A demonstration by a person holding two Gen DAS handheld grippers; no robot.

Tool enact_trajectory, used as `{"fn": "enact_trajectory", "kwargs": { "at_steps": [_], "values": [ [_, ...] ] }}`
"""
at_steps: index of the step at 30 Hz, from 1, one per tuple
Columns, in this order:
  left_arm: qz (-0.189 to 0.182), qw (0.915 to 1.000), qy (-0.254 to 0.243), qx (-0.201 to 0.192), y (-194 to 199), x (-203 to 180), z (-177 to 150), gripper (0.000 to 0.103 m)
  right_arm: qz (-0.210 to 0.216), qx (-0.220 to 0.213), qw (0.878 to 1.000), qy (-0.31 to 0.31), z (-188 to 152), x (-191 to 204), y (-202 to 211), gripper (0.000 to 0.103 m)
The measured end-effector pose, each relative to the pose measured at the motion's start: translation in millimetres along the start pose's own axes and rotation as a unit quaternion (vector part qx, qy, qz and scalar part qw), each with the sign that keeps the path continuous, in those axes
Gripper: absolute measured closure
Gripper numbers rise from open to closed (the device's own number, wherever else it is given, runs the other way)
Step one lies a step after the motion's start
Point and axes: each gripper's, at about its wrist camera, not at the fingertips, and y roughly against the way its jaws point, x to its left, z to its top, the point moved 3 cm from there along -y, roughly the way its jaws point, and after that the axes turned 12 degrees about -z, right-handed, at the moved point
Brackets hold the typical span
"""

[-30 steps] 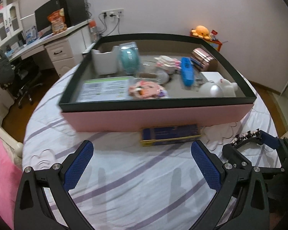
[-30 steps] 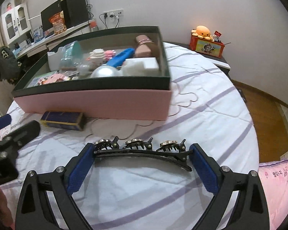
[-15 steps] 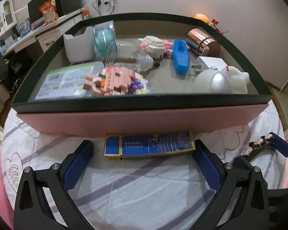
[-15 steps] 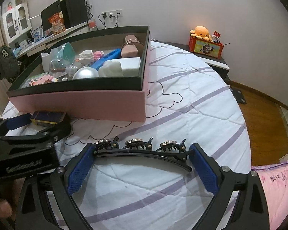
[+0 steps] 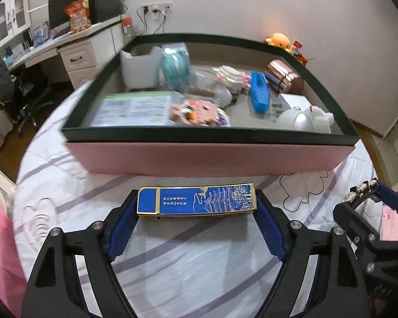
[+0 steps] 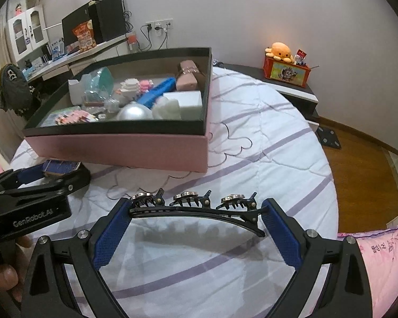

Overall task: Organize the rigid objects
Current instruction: 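Grasp the blue-gold card box with the left tool while the right tool holds the hair clip, then lower the card box and hair clip into the pink box and open both tools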

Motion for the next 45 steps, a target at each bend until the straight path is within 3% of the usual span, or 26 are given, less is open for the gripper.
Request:
{"fn": "enact_trajectory", "kwargs": {
  "at_steps": [9, 23, 33, 45],
  "values": [
    [0.003, 0.9983, -0.001, -0.059, 61, 21, 16, 0.020, 0.020, -0.047, 0.999, 0.012, 24, 22, 43, 0.005],
    [-0.001, 0.9888, -0.022, -0.147, 117, 34, 78, 0.020, 0.059, -0.139, 0.988, 0.017, 104, 44, 102, 0.005],
    [-0.003, 0.9861, -0.027, -0.164, 105, 40, 119, 0.020, 0.052, -0.147, 0.987, 0.026, 146, 54, 82, 0.005],
    [-0.010, 0.9914, -0.021, -0.129, 45, 47, 146, 0.020, 0.046, -0.111, 0.992, 0.027, 170, 58, 25, 0.005]
  ]
}}
